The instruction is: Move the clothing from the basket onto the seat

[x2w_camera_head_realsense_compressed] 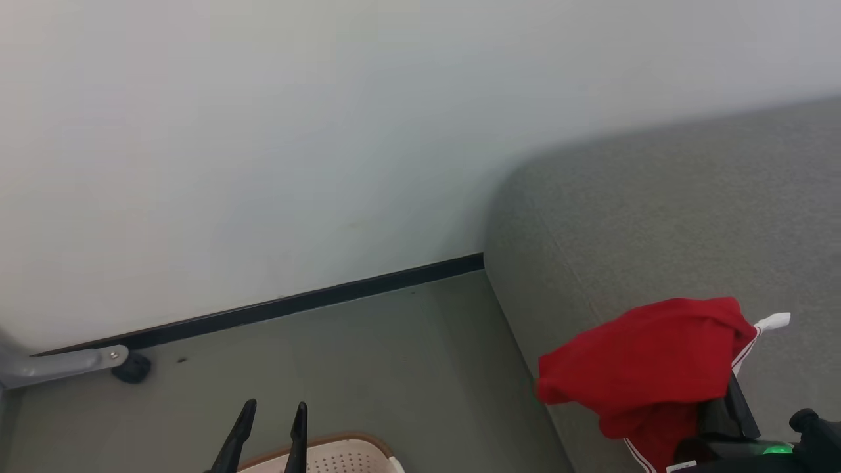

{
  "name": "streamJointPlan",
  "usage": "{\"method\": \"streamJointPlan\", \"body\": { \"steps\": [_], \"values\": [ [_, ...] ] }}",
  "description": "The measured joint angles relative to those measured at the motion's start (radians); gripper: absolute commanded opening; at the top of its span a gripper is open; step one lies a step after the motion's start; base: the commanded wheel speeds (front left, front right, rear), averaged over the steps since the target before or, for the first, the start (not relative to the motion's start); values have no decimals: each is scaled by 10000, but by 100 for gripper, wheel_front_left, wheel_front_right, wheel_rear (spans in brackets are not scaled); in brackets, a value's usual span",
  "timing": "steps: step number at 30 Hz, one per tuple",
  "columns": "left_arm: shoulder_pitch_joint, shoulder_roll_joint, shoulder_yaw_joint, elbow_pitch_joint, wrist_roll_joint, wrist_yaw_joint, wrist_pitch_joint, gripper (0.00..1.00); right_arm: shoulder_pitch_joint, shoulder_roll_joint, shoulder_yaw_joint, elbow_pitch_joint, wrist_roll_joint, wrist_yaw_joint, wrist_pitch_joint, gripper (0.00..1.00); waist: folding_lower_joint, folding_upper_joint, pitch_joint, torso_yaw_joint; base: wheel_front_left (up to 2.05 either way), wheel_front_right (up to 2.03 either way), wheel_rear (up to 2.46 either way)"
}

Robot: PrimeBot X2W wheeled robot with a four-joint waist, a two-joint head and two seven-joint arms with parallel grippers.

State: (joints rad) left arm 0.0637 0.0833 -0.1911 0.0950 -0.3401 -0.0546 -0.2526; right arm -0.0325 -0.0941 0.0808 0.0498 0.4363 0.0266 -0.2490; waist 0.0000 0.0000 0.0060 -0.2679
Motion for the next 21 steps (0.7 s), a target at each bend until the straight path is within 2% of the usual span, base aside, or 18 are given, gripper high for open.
{"method": "streamJointPlan", "body": {
  "steps": [14, 21],
  "values": [
    [-417, -117, -176, -61, 370, -265, 0, 100, -132, 173, -362, -255, -165, 105, 0, 0, 0, 1, 683, -1568, 0, 0, 0],
    [-880, -138, -366, -25, 531, -439, 0, 100, -137, 263, -729, -491, -336, 174, -2, 0, 1, 1, 1114, -2019, 0, 0, 0]
  ]
}}
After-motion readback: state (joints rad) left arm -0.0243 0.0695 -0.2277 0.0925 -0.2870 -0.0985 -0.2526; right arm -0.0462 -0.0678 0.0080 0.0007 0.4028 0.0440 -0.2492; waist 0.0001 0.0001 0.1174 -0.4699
